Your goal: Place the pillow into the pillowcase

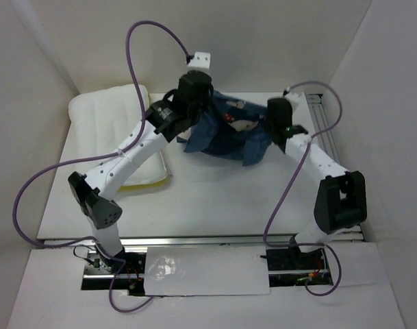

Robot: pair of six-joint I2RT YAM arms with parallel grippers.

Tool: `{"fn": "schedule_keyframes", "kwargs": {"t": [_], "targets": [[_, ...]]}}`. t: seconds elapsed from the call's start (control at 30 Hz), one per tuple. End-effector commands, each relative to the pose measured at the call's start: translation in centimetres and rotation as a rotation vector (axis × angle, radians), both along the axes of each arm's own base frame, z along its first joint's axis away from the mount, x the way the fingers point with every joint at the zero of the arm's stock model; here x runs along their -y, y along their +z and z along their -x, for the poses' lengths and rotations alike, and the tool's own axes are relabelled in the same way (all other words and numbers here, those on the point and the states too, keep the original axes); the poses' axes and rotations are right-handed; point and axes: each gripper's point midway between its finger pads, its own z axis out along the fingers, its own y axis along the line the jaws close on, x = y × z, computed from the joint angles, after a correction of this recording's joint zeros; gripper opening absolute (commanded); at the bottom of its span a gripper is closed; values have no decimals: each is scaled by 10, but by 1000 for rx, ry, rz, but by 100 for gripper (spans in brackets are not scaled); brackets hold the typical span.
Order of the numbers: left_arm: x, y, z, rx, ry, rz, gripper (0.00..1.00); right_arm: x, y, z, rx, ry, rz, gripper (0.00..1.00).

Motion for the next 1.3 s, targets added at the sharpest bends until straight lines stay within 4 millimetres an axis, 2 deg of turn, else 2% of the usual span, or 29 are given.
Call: {"fn": "schedule_keyframes", "kwargs": {"t": [0.0,0.03,0.07,0.1,0.13,0.17,0.23,0.27,0.3,0.33,0.37,0.47,0.57,0.67,0.8,0.83,0.87,0.9,0.93,0.97,1.0,1.03,1.07,1.1,1.13,1.17,1.2,1.23,1.27], "targets": [[-39,67,-43,150,83,54,0,70,136,-48,253,-233,53,0],[-46,92,-47,198,92,61,0,75,157,-56,275,-229,81,0],[-49,105,-44,220,89,59,0,78,188,-55,315,-234,96,0],[-56,119,-40,252,105,61,0,82,250,-52,434,-246,91,0],[-61,129,-33,279,115,33,0,85,280,-44,479,-231,134,0],[-76,158,-12,341,130,64,0,83,322,-33,567,-224,137,0],[-89,191,15,430,156,112,0,84,360,-11,637,-186,183,0],[-94,190,24,432,156,103,0,84,389,14,708,-162,182,0],[-117,217,52,489,164,158,0,85,402,28,736,-151,193,0],[-123,224,66,502,154,175,0,83,414,42,767,-135,199,0],[-130,226,75,513,156,186,0,89,437,77,828,-142,223,0],[-157,250,118,573,132,220,0,100,465,135,918,-157,247,0],[-161,257,141,594,87,224,0,102,469,161,918,-132,282,0],[-154,256,143,598,93,227,0,102,475,175,920,-123,286,0],[-128,234,118,558,104,139,0,104,445,134,775,-147,324,0],[-111,220,103,528,96,103,0,100,424,107,696,-127,350,0],[-107,212,92,512,107,79,0,98,415,93,666,-120,357,0],[-109,205,80,493,137,76,0,95,395,66,606,-115,370,0],[-105,198,70,474,136,80,0,93,381,50,571,-104,386,0],[-89,177,45,420,129,57,0,97,368,35,538,-115,397,0],[-84,165,31,380,117,52,0,100,358,20,518,-122,404,0],[-91,164,17,343,105,84,0,96,331,-13,461,-90,410,0],[-78,132,-15,277,102,47,0,106,334,-27,484,-126,399,0],[-89,135,-32,287,133,62,0,115,324,-60,483,-154,394,0],[-88,127,-47,276,140,53,0,114,299,-79,433,-143,401,0],[-88,119,-62,268,148,48,0,126,322,-91,519,-189,385,0],[-82,95,-91,238,145,39,0,129,327,-104,549,-191,381,0],[-80,117,-95,301,149,81,0,127,309,-134,553,-197,355,0],[-81,123,-103,328,159,98,0,133,357,-129,678,-232,344,0]]}}
